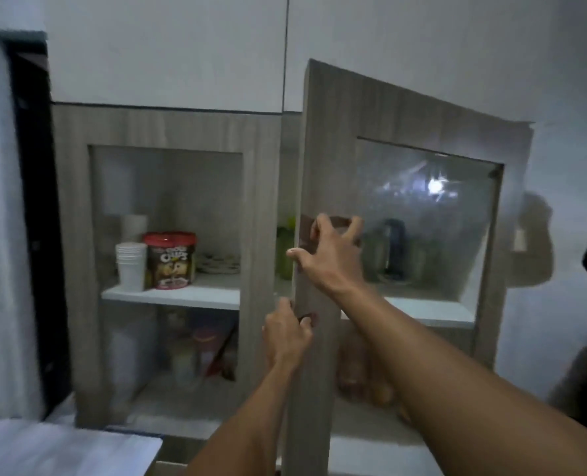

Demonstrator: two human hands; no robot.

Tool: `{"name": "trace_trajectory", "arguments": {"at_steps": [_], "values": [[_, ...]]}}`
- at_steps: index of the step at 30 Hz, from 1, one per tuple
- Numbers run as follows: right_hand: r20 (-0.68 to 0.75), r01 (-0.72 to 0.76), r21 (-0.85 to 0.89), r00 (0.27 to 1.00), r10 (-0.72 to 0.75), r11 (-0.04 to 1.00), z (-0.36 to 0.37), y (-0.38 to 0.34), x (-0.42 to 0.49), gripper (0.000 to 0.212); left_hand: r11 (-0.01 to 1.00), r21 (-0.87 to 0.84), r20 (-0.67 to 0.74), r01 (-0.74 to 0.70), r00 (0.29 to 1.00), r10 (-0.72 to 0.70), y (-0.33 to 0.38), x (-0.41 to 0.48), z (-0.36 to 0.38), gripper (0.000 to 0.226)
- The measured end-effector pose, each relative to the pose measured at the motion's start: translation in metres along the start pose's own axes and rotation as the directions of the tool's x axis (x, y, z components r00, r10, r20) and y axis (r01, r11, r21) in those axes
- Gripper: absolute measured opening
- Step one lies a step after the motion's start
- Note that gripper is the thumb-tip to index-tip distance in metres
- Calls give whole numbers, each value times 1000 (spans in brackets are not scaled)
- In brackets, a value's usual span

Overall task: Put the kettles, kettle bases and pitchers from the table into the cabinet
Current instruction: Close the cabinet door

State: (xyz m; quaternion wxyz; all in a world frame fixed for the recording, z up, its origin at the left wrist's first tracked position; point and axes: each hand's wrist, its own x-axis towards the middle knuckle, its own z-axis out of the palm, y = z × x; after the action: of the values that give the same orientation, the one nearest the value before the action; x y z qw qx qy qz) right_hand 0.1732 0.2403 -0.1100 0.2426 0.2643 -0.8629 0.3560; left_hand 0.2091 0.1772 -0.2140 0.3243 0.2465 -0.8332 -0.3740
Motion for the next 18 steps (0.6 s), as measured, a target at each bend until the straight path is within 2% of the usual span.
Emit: {"name": "trace_trajectory", "arguments": {"at_steps": [5, 8, 15, 18], "values": [[1, -95, -16, 995, 96, 995, 45, -2, 49, 46, 999, -35, 37, 39, 999, -37, -15, 64, 13, 32], [-49, -135, -12, 990, 135, 991, 67, -4, 71, 46, 998, -59, 58, 15, 998, -12, -27, 95, 20, 32], [-106, -170, -28, 980, 167, 985, 96, -2, 100, 47, 993, -118, 101, -28, 994, 41, -43, 141, 34, 33], [-111, -151, -53, 983, 144, 987, 101, 3, 105, 51, 984, -158, 66, -84, 993, 95, -52, 151, 43, 38]]}}
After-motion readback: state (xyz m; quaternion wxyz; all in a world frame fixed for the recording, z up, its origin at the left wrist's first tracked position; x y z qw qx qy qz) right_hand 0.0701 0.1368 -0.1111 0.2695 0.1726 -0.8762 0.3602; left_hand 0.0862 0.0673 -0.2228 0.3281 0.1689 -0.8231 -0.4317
